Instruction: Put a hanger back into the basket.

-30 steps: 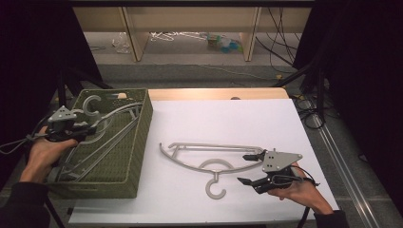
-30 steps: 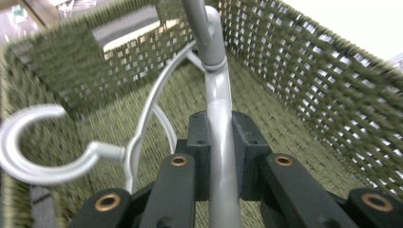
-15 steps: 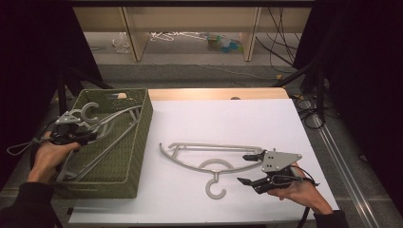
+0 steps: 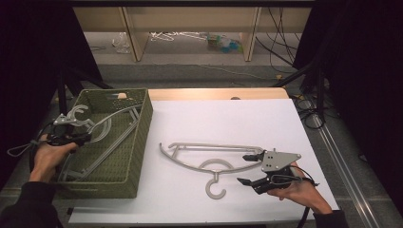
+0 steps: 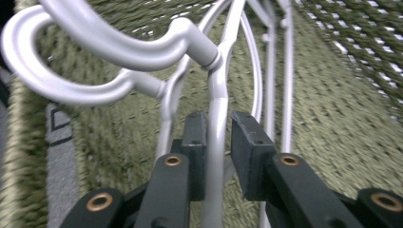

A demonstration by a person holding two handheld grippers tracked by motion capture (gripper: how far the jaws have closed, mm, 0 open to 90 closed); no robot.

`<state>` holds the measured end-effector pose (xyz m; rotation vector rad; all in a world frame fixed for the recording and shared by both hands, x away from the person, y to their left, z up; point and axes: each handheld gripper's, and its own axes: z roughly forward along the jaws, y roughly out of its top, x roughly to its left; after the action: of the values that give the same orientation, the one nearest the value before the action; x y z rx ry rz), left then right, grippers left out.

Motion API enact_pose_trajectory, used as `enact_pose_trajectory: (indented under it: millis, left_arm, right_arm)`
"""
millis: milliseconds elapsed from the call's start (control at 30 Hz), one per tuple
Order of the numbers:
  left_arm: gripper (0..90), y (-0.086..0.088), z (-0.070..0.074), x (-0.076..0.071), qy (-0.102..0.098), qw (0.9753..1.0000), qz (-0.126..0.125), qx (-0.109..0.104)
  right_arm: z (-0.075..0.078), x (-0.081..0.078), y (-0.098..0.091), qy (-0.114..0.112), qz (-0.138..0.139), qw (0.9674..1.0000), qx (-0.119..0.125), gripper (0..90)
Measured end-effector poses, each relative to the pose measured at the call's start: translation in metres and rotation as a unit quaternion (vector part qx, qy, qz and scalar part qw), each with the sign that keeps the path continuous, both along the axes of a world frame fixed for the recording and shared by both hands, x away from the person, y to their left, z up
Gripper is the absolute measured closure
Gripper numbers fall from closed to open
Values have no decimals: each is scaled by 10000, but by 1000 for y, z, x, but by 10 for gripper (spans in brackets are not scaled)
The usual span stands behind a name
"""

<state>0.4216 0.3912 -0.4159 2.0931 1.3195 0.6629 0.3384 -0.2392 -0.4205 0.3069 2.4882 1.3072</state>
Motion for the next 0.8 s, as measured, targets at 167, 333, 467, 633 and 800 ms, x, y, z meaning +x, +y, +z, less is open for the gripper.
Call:
enact_pose_trajectory:
  millis: [167,333,467,633,800]
  left_arm:
    - [701,2,-4,1,32,9995,323,-40]
    - [641,3,-2,0,-77,9987,456,-194]
    - [557,3,5,-5,-279,9966,659,-414]
    - [437,-5,19,-22,-609,9882,985,-1004]
    - [398,-20,36,-43,-952,9839,821,-1273]
  right_arm:
    - [0,0,0,4,-12,10000,7,282]
    - [0,0,0,14,-27,10000,22,281]
    - [0,0,0,1,-14,10000,4,281]
    - [0,1,0,33,-52,10000,16,280]
    - [0,1,0,60,-37,10000,-5,279]
